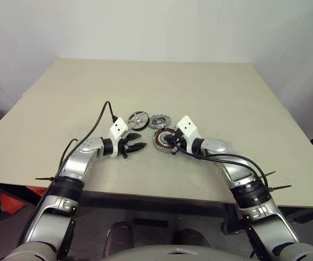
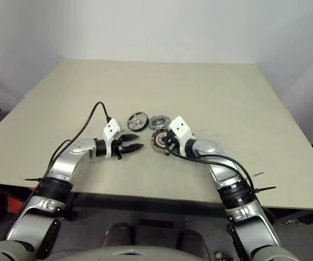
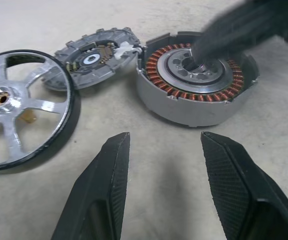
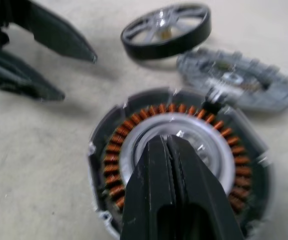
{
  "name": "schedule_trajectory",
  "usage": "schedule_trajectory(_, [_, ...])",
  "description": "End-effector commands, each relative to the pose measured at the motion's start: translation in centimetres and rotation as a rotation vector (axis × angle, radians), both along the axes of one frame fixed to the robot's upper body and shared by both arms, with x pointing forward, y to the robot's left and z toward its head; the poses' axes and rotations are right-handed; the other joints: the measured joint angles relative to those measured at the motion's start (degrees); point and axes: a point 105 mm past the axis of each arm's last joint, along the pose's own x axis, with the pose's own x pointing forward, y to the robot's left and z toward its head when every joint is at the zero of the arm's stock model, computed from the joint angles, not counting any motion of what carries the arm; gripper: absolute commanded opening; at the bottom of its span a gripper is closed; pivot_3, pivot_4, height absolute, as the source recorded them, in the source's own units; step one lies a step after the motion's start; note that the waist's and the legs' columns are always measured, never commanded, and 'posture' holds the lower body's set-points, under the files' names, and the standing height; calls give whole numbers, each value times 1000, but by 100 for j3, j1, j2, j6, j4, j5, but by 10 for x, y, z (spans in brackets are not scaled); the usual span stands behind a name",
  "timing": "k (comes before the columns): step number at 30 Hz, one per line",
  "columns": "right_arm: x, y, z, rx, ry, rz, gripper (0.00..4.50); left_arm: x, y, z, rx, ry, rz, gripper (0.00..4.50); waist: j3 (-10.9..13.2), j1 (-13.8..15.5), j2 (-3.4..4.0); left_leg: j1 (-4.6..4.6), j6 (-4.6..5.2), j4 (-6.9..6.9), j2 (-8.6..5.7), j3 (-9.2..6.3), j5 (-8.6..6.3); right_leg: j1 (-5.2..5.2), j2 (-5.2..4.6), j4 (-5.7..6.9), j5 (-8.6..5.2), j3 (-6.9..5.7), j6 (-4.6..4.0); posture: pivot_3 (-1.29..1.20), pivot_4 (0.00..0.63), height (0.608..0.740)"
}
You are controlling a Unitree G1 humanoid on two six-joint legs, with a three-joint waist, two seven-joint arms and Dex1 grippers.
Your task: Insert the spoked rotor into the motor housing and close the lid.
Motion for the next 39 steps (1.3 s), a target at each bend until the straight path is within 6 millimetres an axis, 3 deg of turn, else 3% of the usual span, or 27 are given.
schedule_trajectory(1, [3, -3, 1, 10, -11, -28, 22, 3, 1, 14, -18, -48, 8, 2379, 0, -2, 0, 3, 0, 1, 0, 0, 0, 2, 0, 0, 0, 0, 0, 0, 0, 740])
schedule_trajectory(12, [2, -6, 38, 52, -103, 10, 22, 0, -1, 9, -28, -29, 16, 2379, 0, 1, 0, -1, -1, 0, 1, 0, 1, -1, 1, 0, 0, 0, 1, 0, 0, 740])
schedule_trajectory(18, [9, -5, 24, 48, -64, -5, 22, 2, 0, 8, -28, -25, 28, 2379, 0, -1, 0, 1, -1, 1, 1, 0, 1, 0, 1, 0, 0, 0, 1, 0, 0, 740])
schedule_trajectory(23, [13, -5, -5, 44, 15, -46, 22, 2, 2, 7, -27, -20, 40, 2379, -1, -17, 0, 1, -1, 1, 1, 0, 1, 0, 1, 1, 0, 1, 0, 0, 0, 740])
schedule_trajectory(25, [11, -6, -8, 34, 16, -45, 22, 1, 2, 7, -33, -17, 47, 2379, -1, -22, -1, 3, -1, 2, 1, 0, 1, 2, 1, 1, 0, 1, 0, 0, 0, 740])
schedule_trajectory(34, [14, -1, 44, 86, -131, 7, 22, 1, 4, 1, -38, 1, 73, 2379, -1, -22, -1, 4, -1, 3, 1, 0, 1, 3, 2, 1, 0, 1, 0, 0, 0, 740])
schedule_trajectory(39, [21, 8, 44, 75, -139, 13, 22, 2, 4, 0, -37, 0, 78, 2379, -1, -112, -1, 3, -2, 2, 2, 0, 1, 1, 3, 4, 0, 1, 0, 0, 0, 740])
